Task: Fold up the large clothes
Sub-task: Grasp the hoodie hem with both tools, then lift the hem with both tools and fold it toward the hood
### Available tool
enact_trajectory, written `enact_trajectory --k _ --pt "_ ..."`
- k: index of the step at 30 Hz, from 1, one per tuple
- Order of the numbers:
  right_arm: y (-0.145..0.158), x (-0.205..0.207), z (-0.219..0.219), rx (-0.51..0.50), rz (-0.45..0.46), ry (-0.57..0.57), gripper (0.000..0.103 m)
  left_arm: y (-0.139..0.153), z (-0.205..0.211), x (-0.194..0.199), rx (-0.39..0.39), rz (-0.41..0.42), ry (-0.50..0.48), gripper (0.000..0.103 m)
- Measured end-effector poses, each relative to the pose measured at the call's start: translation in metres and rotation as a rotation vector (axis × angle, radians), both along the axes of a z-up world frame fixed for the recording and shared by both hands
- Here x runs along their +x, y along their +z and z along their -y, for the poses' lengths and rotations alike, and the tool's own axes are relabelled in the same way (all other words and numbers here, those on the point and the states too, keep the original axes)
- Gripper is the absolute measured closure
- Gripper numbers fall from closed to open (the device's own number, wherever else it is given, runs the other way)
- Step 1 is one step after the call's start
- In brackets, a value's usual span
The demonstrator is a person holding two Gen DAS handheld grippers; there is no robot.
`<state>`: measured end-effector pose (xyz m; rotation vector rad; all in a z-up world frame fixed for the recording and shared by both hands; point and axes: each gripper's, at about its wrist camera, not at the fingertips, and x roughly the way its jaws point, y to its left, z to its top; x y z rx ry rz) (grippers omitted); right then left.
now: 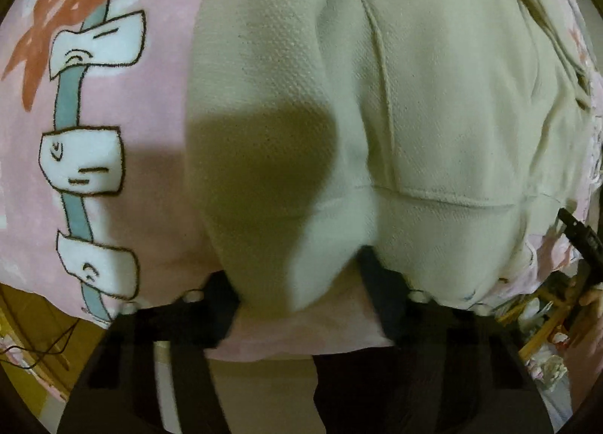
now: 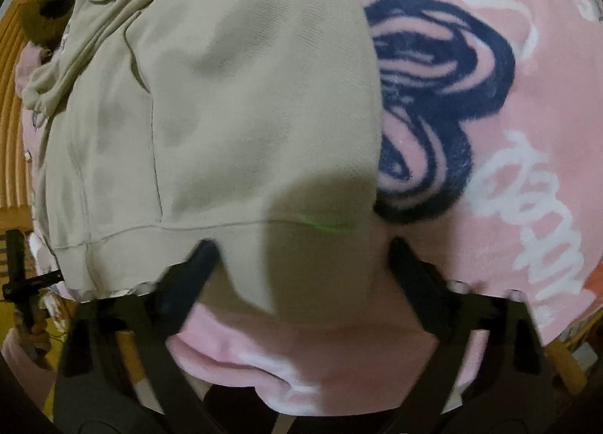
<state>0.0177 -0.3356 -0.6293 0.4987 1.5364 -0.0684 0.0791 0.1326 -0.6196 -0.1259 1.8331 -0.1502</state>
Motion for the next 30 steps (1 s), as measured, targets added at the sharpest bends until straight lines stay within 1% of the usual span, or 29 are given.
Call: enact_trajectory --k 1,2,3,4,6,7,8,9,12,14,16,19,21,25,26,30 --pt "0.003 -0.001 0.0 -0.001 0.007 -0.007 0.04 0.003 -0.002 0.001 -0.006 0.0 0.018 0.067" --pt "0.005 -0.001 -0.001 0.006 0.014 -0.015 0.051 0.006 -0.003 0.002 -0.02 -0.002 0.038 0.081" --pt "0.008 -0.003 0.0 0.013 0.019 -0.023 0.069 0.009 -0.004 0.001 -0.042 -0.006 0.058 0.087" --pt "0.011 -0.004 0.0 0.039 0.028 -0.028 0.073 0.014 -0.004 0.002 -0.046 0.0 0.067 0.089" --pt "0.017 -0.006 0.0 0.063 0.041 -0.031 0.083 0.021 -0.001 0.012 -0.033 0.017 0.048 0.09" --pt "0.02 -0.006 0.0 0.068 0.045 -0.029 0.084 0.024 0.0 0.013 -0.024 0.024 0.039 0.09" --pt "0.022 -0.006 0.001 0.071 0.05 -0.03 0.09 0.028 0.0 0.015 -0.015 0.032 0.035 0.091" --pt "0.024 -0.007 0.003 0.094 0.059 -0.037 0.092 0.033 0.0 0.016 -0.013 0.041 0.041 0.091" --pt "0.042 -0.001 0.005 0.159 0.111 -0.061 0.093 0.05 -0.003 0.016 -0.018 0.066 0.073 0.092" --pt "0.054 0.003 0.004 0.182 0.144 -0.057 0.093 0.063 -0.015 0.02 -0.059 0.093 0.104 0.094" --pt "0.064 0.008 0.004 0.215 0.172 -0.077 0.093 0.079 -0.008 0.026 -0.085 0.121 0.118 0.094" --pt "0.072 0.009 0.011 0.275 0.203 -0.156 0.093 0.095 -0.009 0.038 -0.116 0.147 0.125 0.094" --pt "0.076 0.011 0.012 0.306 0.223 -0.207 0.093 0.103 0.005 0.045 -0.13 0.169 0.121 0.094" --pt "0.089 0.021 0.018 0.365 0.264 -0.283 0.093 0.129 0.01 0.069 -0.168 0.234 0.123 0.094" --pt "0.093 0.022 0.021 0.376 0.273 -0.299 0.093 0.133 0.019 0.068 -0.179 0.248 0.126 0.094" --pt "0.114 0.037 0.031 0.397 0.336 -0.382 0.094 0.159 0.026 0.094 -0.204 0.318 0.095 0.094"
